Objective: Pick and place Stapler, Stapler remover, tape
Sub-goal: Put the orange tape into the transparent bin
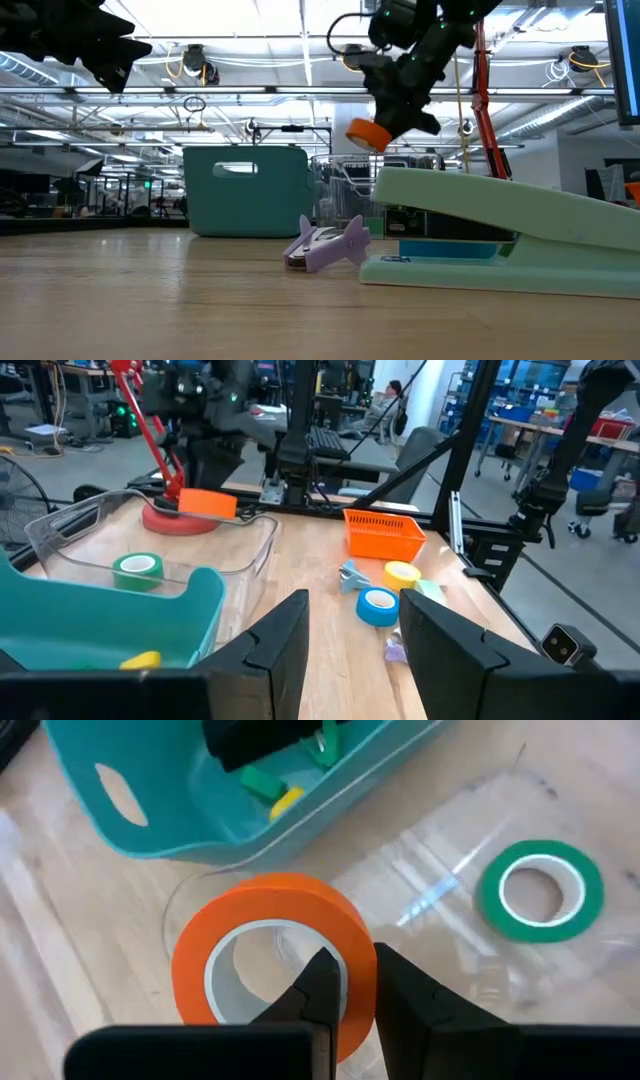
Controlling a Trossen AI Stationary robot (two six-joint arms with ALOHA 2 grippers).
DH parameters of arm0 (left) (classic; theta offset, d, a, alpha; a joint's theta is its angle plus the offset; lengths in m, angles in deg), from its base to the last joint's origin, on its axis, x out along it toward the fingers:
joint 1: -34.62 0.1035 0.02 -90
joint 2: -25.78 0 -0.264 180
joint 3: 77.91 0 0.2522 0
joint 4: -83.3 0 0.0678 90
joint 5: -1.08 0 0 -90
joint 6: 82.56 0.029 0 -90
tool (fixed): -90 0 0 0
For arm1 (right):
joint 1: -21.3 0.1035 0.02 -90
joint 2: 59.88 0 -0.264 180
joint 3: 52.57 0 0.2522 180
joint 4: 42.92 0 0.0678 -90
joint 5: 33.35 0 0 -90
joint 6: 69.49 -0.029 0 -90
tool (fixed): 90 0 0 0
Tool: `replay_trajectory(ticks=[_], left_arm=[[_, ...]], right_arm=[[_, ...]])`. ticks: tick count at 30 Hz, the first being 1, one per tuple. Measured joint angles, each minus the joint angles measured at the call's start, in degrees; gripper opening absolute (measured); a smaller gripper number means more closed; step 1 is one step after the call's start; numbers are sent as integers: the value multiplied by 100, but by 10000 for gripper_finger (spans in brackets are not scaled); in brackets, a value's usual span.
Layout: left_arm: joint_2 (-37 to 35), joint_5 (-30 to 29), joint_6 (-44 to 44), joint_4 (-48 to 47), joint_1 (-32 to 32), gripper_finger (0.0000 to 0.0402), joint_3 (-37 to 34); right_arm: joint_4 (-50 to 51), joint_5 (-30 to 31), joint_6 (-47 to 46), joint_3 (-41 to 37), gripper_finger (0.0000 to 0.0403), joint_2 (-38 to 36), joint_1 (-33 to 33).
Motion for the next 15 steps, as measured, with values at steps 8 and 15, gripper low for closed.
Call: replay_trajectory(ticks=[8,15], left_arm=[[0,-5,-1,-2,-2,157,0],[-2,-16,-6,-1,-1,157,0]], right_arm=[[717,-138,275,-2,30,297,-176],[969,-124,636,357,30,654,-160]])
